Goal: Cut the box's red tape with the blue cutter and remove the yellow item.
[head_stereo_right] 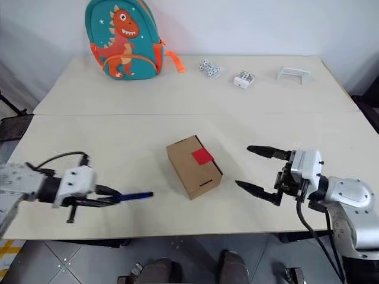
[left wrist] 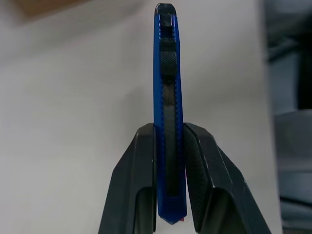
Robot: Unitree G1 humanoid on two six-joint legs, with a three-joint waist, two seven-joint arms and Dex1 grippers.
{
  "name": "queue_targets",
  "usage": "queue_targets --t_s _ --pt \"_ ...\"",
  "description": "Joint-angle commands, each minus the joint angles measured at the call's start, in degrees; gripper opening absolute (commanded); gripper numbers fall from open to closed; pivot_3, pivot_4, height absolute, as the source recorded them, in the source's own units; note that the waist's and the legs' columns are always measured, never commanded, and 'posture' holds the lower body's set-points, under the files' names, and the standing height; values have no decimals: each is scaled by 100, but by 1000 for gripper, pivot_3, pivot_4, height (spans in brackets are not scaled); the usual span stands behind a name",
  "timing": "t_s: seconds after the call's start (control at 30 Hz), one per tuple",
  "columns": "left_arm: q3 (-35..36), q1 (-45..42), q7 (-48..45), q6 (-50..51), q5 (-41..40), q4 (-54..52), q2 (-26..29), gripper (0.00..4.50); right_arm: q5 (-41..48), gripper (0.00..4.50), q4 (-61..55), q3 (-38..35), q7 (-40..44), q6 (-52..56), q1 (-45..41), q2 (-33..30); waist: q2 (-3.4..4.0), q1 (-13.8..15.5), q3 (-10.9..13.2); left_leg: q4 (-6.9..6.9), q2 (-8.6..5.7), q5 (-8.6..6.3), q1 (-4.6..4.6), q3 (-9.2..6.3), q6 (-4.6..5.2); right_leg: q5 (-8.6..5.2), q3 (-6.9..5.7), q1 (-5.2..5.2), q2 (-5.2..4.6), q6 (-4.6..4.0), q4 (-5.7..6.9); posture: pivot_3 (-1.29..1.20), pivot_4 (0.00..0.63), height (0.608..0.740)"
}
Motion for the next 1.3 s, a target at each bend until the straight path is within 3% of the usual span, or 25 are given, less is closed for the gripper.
queue_targets --t_s 0.03,0.1,0.2,0.33,0.47,0.6,0.87,1.1,1.3 --pt "-1107 -603 217 455 605 -428 -577 464 270 4500 -852 -443 -219 509 667 -271 -2 17 2 0 0 0 -3 -1 0 0 -1 0 2 0 -2 0 150 740" --pt "-1576 -932 416 989 790 -604 -1001 464 296 4500 -1137 -667 -230 703 1134 -396 -6 42 4 3 1 1 -7 -3 0 0 -2 0 6 0 -6 0 150 740" --pt "-2029 -1288 612 1514 1064 -716 -1395 464 126 3924 -1322 -826 -259 778 1547 -534 -17 58 9 13 0 3 -7 1 4 0 4 10 6 1 -26 0 150 740" --pt "-2481 -1703 1318 2623 1334 -788 -2243 464 -204 2605 -1931 -713 -236 831 2201 -675 -18 122 9 17 -4 9 0 4 16 0 14 27 6 0 -44 0 150 740" --pt "-2687 -1658 1413 3182 1280 -1175 -2365 464 -135 1255 -2373 -435 -500 1196 2171 -786 -22 127 10 15 -2 9 1 -19 15 1 15 25 6 0 -45 0 150 740" --pt "-3086 -1969 1710 3283 1705 -1029 -2448 464 -304 53 -2536 297 -767 1739 1527 -1123 -25 153 9 26 -4 9 0 -36 17 1 18 29 5 -1 -47 0 150 740" --pt "-3376 -2239 1838 3998 1610 -1246 -2563 464 -408 53 -2181 1532 -1008 2769 97 -1398 -28 164 8 42 -9 10 -7 -53 28 6 12 35 -2 -8 -49 0 150 740" --pt "-3456 -2297 1847 4290 1471 -1338 -2528 464 -1046 53 -1458 2517 -799 2666 -597 -1384 -28 153 8 42 -9 10 -14 -46 28 6 3 34 -2 -7 -51 0 150 740" --pt "-3507 -2353 1792 4568 1266 -1352 -2490 464 -1315 53 -1181 2930 -754 2568 -881 -1119 -28 143 8 42 -8 11 -18 -39 27 6 -2 34 -2 -6 -51 0 150 740"
